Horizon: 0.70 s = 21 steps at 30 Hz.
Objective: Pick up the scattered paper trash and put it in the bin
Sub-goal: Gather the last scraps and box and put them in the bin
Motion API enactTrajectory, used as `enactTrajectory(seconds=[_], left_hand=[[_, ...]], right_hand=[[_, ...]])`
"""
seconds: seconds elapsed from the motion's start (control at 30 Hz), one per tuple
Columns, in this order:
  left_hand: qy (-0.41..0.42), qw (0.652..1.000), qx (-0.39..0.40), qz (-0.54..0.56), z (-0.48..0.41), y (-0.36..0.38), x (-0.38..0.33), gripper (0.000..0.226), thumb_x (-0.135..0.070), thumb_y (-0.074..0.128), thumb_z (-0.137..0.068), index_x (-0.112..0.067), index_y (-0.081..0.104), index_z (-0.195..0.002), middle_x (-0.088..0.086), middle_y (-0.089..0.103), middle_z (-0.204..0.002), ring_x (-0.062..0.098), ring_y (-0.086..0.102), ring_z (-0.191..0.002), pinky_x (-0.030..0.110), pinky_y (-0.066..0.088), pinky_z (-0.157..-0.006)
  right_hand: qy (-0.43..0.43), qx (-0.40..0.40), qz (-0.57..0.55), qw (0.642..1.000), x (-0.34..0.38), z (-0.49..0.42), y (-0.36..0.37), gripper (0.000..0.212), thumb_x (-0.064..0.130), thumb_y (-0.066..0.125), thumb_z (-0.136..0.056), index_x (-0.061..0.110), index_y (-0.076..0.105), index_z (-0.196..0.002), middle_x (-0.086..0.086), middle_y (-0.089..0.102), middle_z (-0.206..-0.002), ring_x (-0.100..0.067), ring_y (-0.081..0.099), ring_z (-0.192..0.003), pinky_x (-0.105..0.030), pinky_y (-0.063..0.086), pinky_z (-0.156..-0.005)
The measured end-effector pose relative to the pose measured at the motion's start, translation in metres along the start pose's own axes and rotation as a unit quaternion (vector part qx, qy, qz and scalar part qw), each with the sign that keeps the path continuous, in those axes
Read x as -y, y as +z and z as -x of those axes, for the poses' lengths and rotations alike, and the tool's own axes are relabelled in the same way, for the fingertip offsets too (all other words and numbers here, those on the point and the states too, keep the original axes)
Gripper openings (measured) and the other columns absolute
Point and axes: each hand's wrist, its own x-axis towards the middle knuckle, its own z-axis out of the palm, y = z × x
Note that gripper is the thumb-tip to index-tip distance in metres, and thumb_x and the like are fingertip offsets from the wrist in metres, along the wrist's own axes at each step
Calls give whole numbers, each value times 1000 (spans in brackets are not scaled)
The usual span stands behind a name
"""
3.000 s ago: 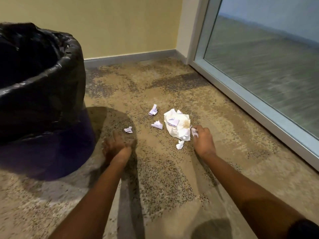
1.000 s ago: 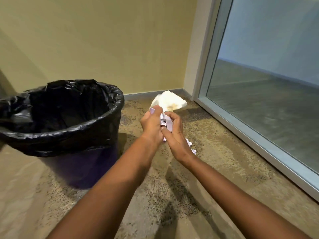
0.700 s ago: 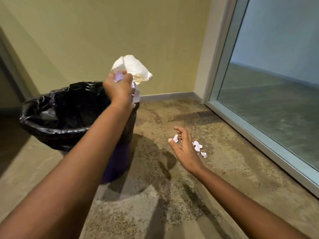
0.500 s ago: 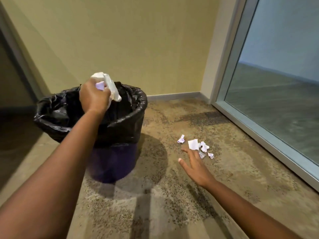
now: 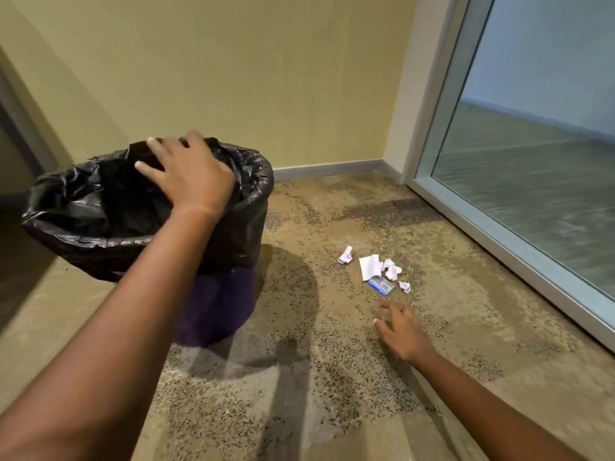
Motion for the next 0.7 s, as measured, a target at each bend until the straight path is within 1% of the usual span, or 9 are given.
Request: enactTrajectory(seconds=[0.1,0.2,0.27,0.3,0.4,0.47,0.53,0.6,0.7], left_hand=[[146,989,-28,13,17,17,-25,47,-14,43,-93,-5,37,-139,23,34,-146,33,12,-147,49,10,-119],[263,964,-28,18,38,46,-40,44,-13,44,-94,-7,39,-137,17,35,-147,28,12,-148,39,11,-122],[309,951,0,15,52,72,-43,42,-10,42,-94,-7,40,-135,16,36,-147,28,12,-148,37,11,-123],[317,948,24,12,60,85,-44,42,-10,41,-94,-7,40,-135,15,35,-147,27,11,-149,36,11,-122],[301,946,123,-1,79,125,-42,48,-12,42,-95,-12,32,-141,11,29,-152,24,9,-149,35,14,-122],[278,943,182,-15,90,152,-37,53,-15,45,-94,-14,27,-144,11,26,-152,25,16,-147,36,19,-121],[250,941,228,-17,99,178,-33,57,-17,48,-92,-13,25,-145,13,28,-150,26,23,-143,36,24,-119],[206,941,269,1,106,202,-31,60,-20,48,-92,-11,23,-146,13,29,-150,27,25,-142,37,28,-115],[140,933,330,47,112,232,-33,63,-23,48,-93,-11,19,-148,14,31,-148,28,31,-138,40,33,-111]], right_hand=[[35,-23,0,999,-8,-12,0,47,30,50,-91,17,38,-134,-17,36,-137,-33,36,-128,-43,35,-107],[50,-44,7,998,-15,-26,-1,48,30,52,-90,15,38,-134,-16,37,-138,-33,37,-128,-44,36,-107],[61,-55,19,996,-19,-37,-2,51,30,51,-90,13,37,-135,-16,36,-140,-34,37,-128,-44,35,-108],[66,-58,20,996,-21,-43,-3,53,30,51,-90,12,35,-137,-16,35,-141,-34,36,-129,-43,34,-108],[72,-67,20,995,-26,-59,-3,57,28,53,-88,10,33,-138,-16,34,-142,-34,34,-130,-42,32,-108],[76,-78,15,994,-28,-70,-3,59,30,55,-87,12,33,-138,-16,32,-144,-35,32,-131,-43,33,-108],[76,-90,14,993,-29,-81,-5,65,33,59,-84,12,32,-138,-17,28,-146,-37,30,-132,-46,33,-109],[69,-96,7,993,-30,-93,-4,71,36,65,-79,14,32,-138,-19,25,-147,-38,27,-133,-45,31,-109],[55,-83,-6,995,-32,-111,1,83,44,70,-73,19,28,-141,-19,18,-151,-36,16,-140,-45,22,-114]])
